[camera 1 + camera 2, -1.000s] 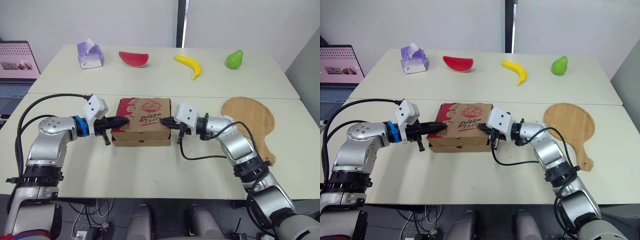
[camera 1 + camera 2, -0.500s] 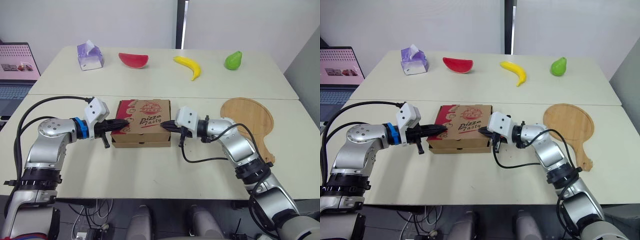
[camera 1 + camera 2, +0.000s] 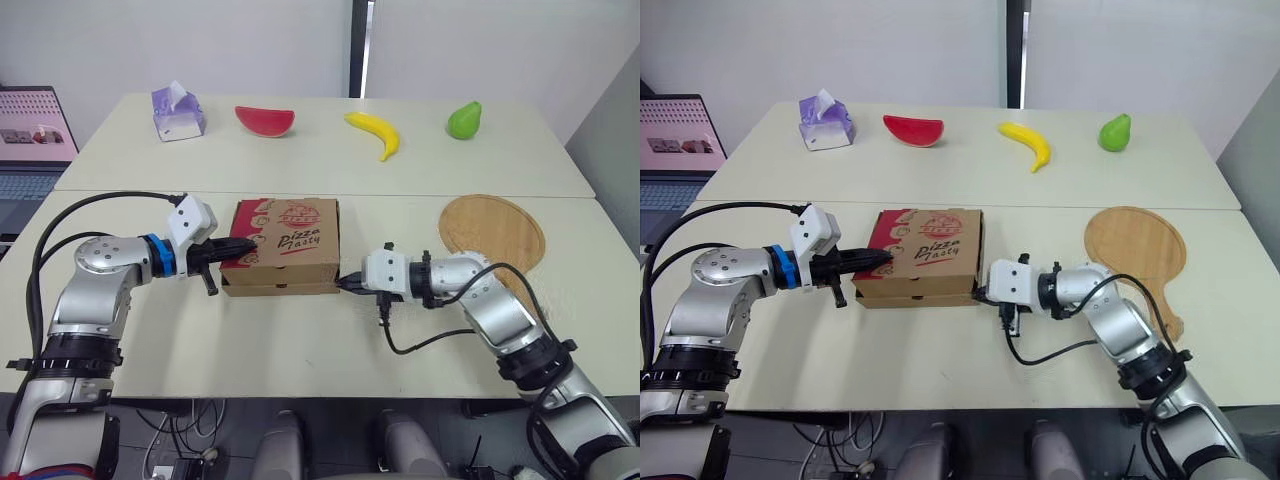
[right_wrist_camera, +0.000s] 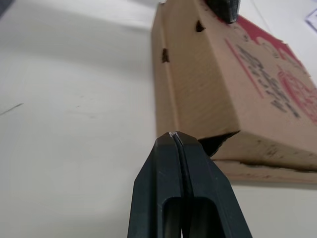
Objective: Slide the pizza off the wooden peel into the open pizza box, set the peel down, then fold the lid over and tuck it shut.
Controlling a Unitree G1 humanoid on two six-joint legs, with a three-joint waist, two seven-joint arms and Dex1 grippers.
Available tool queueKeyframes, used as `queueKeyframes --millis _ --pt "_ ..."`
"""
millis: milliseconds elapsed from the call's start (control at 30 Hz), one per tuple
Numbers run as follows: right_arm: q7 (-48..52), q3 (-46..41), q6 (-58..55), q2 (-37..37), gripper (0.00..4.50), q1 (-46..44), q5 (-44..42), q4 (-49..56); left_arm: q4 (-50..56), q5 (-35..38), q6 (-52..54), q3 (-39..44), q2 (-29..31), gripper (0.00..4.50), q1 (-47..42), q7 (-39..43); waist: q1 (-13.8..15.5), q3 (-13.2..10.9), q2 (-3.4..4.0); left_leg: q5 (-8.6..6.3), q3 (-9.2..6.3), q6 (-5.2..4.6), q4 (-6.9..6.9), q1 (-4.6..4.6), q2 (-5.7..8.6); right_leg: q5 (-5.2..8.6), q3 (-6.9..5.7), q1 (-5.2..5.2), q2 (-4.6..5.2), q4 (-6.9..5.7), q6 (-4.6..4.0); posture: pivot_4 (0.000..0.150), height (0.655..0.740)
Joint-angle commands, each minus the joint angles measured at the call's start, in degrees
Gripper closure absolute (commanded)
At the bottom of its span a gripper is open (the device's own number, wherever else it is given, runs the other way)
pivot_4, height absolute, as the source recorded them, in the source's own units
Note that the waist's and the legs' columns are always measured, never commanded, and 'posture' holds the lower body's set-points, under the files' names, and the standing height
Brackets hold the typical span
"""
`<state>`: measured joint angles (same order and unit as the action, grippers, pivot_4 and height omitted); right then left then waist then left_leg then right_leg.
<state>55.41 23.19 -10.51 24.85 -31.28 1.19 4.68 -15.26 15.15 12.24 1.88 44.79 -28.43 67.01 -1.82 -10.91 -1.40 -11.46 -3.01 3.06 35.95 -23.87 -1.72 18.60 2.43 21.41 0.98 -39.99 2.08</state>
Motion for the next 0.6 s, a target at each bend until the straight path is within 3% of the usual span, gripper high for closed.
queueKeyframes --millis 33,333,600 --pt "-2.0 -1.2 -0.3 -0.9 4.45 -1.5 0.4 1.1 -1.3 -1.5 0.3 -1.5 0.4 4.50 0.0 0.6 0.0 0.0 0.00 0.00 0.00 0.00 0.00 0.00 0.00 0.00 0.00 0.00 0.00 0.00 0.00 0.150 0.7400" --pt "-4.0 -1.9 1.8 0.1 4.45 -1.2 2.5 0.0 -2.3 -1.5 -0.1 -2.2 0.3 4.50 -1.1 0.8 0.0 0.0 0.00 0.00 -0.01 0.00 0.00 0.00 0.00 0.00 -0.01 0.00 0.00 0.00 0.00 0.150 0.7400" --pt "-1.0 -2.6 1.0 1.2 4.45 -0.7 -0.9 1.8 -2.5 -1.8 -0.6 -2.7 0.3 4.50 -1.2 0.8 0.0 0.0 0.00 0.00 -0.01 0.00 0.01 0.00 0.00 0.00 -0.01 -0.01 0.00 0.00 0.00 0.150 0.7400"
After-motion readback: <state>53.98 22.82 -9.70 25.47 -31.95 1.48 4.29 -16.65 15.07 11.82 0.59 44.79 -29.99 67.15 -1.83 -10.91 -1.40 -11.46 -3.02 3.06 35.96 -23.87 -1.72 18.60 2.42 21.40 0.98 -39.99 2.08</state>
